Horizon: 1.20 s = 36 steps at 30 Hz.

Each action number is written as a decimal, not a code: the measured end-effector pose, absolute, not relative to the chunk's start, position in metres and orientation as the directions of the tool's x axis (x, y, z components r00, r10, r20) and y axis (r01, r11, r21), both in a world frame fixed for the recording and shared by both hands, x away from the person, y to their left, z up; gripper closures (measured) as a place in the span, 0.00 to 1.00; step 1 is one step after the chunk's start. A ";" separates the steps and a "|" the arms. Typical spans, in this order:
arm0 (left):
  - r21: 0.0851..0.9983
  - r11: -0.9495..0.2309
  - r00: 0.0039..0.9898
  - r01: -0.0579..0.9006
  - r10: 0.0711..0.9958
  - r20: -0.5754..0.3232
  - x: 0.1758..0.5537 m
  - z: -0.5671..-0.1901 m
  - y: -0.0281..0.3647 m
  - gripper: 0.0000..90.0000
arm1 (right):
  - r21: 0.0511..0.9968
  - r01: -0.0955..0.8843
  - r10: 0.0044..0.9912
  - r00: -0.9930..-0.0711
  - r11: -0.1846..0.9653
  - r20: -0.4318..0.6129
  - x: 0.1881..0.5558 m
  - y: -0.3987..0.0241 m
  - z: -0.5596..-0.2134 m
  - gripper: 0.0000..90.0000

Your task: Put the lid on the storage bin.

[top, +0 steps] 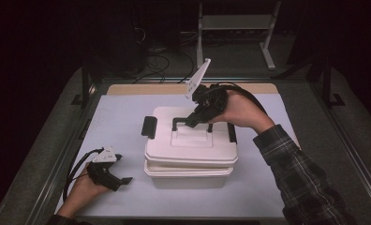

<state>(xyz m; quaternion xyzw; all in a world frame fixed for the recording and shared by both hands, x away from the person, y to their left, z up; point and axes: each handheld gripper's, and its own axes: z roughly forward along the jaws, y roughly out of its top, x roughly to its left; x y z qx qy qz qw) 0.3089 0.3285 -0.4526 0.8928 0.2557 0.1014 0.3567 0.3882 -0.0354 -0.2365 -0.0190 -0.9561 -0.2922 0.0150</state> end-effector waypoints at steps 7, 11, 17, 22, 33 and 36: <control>0.689 -0.615 0.849 0.385 0.528 -0.003 0.309 -0.453 0.329 0.00 | 0.523 0.029 0.001 -0.999 0.852 0.054 0.385 -0.021 -0.248 0.94; 0.688 -0.615 0.849 0.384 0.528 -0.002 0.309 -0.453 0.329 0.00 | 0.516 0.029 -0.003 -0.998 0.856 0.060 0.383 -0.018 -0.253 0.94; 0.689 -0.615 0.849 0.385 0.528 -0.003 0.309 -0.453 0.329 0.00 | 0.518 0.032 -0.005 -0.998 0.855 0.070 0.382 -0.018 -0.261 0.94; 0.692 -0.610 0.847 0.387 0.531 -0.006 0.309 -0.453 0.328 0.00 | 0.518 0.037 -0.005 -0.997 0.854 0.080 0.381 -0.017 -0.265 0.94; 0.690 -0.613 0.849 0.385 0.529 -0.004 0.309 -0.453 0.329 0.00 | 0.542 0.020 -0.006 -0.999 0.840 0.046 0.379 -0.020 -0.269 0.82; 0.690 -0.614 0.849 0.385 0.529 -0.003 0.309 -0.453 0.329 0.00 | 0.556 0.031 0.015 -0.999 0.830 0.032 0.378 -0.024 -0.266 0.69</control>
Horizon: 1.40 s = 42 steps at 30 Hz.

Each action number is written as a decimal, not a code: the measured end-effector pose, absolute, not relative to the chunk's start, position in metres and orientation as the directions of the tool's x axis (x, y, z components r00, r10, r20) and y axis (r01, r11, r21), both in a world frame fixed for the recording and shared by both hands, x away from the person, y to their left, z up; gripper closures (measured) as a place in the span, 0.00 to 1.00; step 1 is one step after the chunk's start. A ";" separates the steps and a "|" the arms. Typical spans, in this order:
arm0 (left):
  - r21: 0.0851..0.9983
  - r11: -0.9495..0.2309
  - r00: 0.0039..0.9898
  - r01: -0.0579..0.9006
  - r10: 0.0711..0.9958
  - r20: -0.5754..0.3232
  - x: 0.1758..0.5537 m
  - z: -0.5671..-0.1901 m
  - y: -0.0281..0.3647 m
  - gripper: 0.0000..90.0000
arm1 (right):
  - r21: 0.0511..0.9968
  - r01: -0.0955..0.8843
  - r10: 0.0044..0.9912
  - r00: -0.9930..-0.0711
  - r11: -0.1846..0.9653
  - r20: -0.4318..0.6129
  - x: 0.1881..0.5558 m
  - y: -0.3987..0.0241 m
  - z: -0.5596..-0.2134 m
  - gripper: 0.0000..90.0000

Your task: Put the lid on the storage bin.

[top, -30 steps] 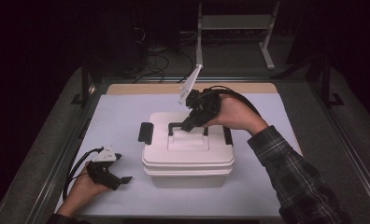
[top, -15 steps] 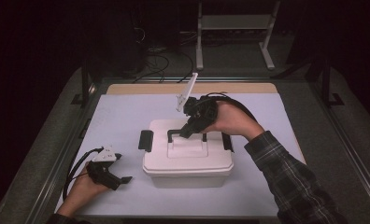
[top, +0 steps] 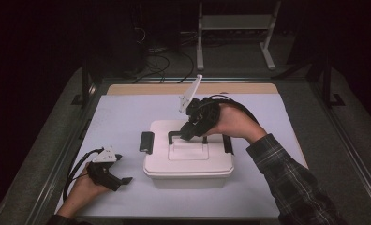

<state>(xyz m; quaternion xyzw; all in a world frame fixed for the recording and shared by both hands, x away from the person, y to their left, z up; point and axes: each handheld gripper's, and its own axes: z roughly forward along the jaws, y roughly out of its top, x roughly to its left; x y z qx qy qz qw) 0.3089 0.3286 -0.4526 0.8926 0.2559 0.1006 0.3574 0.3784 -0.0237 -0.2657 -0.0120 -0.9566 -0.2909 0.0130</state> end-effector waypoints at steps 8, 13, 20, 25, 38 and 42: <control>0.690 -0.612 0.848 0.385 0.529 -0.004 0.309 -0.453 0.328 0.00 | 0.590 0.088 0.121 -0.993 0.803 -0.017 0.378 -0.048 -0.259 0.41; 0.691 -0.611 0.848 0.386 0.530 -0.005 0.309 -0.453 0.328 0.00 | 0.611 0.136 0.195 -0.980 0.780 -0.031 0.379 -0.071 -0.257 0.31; 0.690 -0.612 0.848 0.386 0.530 -0.004 0.309 -0.453 0.328 0.00 | 0.629 0.196 0.280 -0.959 0.752 -0.036 0.378 -0.099 -0.263 0.22; 0.690 -0.612 0.848 0.386 0.530 -0.005 0.309 -0.453 0.328 0.00 | 0.643 0.229 0.328 -0.944 0.731 -0.038 0.377 -0.117 -0.265 0.18; 0.690 -0.612 0.848 0.386 0.529 -0.005 0.309 -0.453 0.329 0.00 | 0.703 0.342 0.529 -0.847 0.624 -0.058 0.364 -0.179 -0.286 0.14; 0.691 -0.612 0.848 0.386 0.530 -0.004 0.309 -0.453 0.329 0.00 | 0.704 0.385 0.573 -0.818 0.597 -0.038 0.359 -0.190 -0.301 0.10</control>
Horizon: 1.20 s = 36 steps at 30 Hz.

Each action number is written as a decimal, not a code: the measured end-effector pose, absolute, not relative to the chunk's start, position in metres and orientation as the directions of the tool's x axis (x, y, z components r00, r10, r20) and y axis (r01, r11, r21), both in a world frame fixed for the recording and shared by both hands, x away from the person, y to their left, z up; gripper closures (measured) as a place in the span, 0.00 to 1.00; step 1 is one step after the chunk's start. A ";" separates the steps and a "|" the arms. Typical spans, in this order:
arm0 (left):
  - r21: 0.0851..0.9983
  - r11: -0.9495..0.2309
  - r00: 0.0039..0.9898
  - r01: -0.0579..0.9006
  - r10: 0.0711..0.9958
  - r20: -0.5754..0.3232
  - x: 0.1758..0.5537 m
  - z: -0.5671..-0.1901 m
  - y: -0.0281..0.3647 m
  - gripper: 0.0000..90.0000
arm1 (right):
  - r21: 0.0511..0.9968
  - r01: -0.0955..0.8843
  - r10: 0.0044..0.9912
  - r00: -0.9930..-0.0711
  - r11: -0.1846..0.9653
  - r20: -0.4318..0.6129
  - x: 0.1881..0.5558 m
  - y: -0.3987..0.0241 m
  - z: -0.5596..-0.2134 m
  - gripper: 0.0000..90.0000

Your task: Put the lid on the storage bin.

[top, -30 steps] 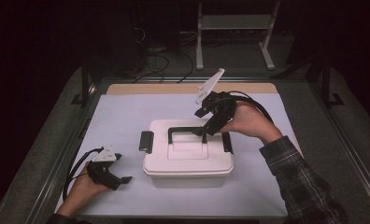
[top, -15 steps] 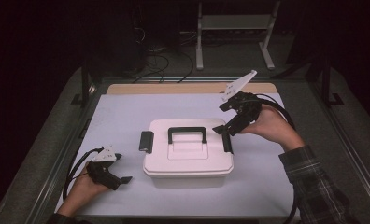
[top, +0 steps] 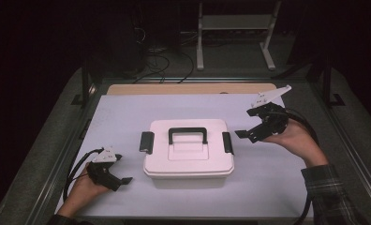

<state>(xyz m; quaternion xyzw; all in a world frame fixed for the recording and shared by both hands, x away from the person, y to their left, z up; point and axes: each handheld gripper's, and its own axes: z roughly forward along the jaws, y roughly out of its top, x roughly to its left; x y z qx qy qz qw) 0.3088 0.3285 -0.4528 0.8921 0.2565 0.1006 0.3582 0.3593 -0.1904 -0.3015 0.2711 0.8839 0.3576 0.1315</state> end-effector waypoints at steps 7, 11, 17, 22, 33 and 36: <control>0.691 -0.612 0.848 0.386 0.530 -0.005 0.309 -0.453 0.329 0.00 | 0.726 0.432 0.651 -0.759 0.535 -0.028 0.352 -0.208 -0.326 0.10; 0.691 -0.611 0.848 0.385 0.530 -0.004 0.309 -0.453 0.329 0.00 | 0.731 0.457 0.683 -0.730 0.506 -0.017 0.347 -0.215 -0.343 0.10; 0.692 -0.611 0.848 0.385 0.530 -0.003 0.309 -0.453 0.328 0.00 | 0.743 0.489 0.732 -0.681 0.457 -0.001 0.340 -0.223 -0.367 0.05; 0.692 -0.612 0.848 0.384 0.530 -0.003 0.309 -0.453 0.328 0.00 | 0.743 0.518 0.763 -0.646 0.424 0.016 0.333 -0.228 -0.387 0.03; 0.692 -0.611 0.848 0.384 0.530 -0.002 0.309 -0.453 0.328 0.00 | 0.739 0.569 0.831 -0.556 0.360 0.024 0.320 -0.239 -0.425 0.01; 0.692 -0.611 0.848 0.384 0.530 -0.003 0.309 -0.453 0.328 0.00 | 0.734 0.583 0.846 -0.533 0.348 0.023 0.318 -0.240 -0.434 0.00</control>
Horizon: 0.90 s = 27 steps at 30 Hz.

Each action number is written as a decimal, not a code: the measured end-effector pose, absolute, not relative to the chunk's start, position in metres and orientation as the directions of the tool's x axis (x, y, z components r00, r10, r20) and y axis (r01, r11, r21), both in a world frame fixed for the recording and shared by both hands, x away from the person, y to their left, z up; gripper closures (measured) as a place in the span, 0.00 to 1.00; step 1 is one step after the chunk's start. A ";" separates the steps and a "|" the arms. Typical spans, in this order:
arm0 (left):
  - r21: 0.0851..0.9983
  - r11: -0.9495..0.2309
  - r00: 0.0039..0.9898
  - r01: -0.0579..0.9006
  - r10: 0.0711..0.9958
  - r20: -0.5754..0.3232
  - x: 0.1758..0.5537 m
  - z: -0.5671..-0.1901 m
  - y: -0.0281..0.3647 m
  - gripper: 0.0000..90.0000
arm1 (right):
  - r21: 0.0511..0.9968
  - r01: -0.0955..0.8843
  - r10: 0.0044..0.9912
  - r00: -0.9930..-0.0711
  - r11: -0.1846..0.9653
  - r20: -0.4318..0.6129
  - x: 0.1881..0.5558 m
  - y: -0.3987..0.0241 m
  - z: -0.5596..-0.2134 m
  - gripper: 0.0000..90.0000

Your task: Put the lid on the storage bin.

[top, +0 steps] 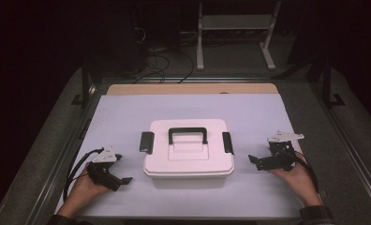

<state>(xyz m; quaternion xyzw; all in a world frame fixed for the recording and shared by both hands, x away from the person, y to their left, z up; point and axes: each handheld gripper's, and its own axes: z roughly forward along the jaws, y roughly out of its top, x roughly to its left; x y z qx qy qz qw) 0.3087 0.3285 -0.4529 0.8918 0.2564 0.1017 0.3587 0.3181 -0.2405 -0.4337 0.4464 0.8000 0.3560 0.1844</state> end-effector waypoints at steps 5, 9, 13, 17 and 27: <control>0.692 -0.611 0.848 0.384 0.530 -0.002 0.309 -0.453 0.328 0.00 | 0.717 0.601 0.859 -0.512 0.354 0.004 0.316 -0.240 -0.442 0.00; 0.691 -0.613 0.849 0.383 0.528 -0.001 0.309 -0.453 0.329 0.00 | 0.701 0.618 0.863 -0.506 0.356 0.007 0.313 -0.240 -0.451 0.00; 0.689 -0.616 0.850 0.382 0.527 0.000 0.309 -0.453 0.329 0.00 | 0.699 0.623 0.868 -0.496 0.351 0.006 0.309 -0.241 -0.458 0.00; 0.690 -0.615 0.849 0.382 0.528 0.000 0.309 -0.453 0.329 0.00 | 0.706 0.618 0.875 -0.485 0.346 -0.005 0.308 -0.241 -0.458 0.00; 0.690 -0.614 0.849 0.382 0.528 0.000 0.309 -0.453 0.329 0.00 | 0.689 0.641 0.876 -0.482 0.339 0.017 0.310 -0.242 -0.460 0.00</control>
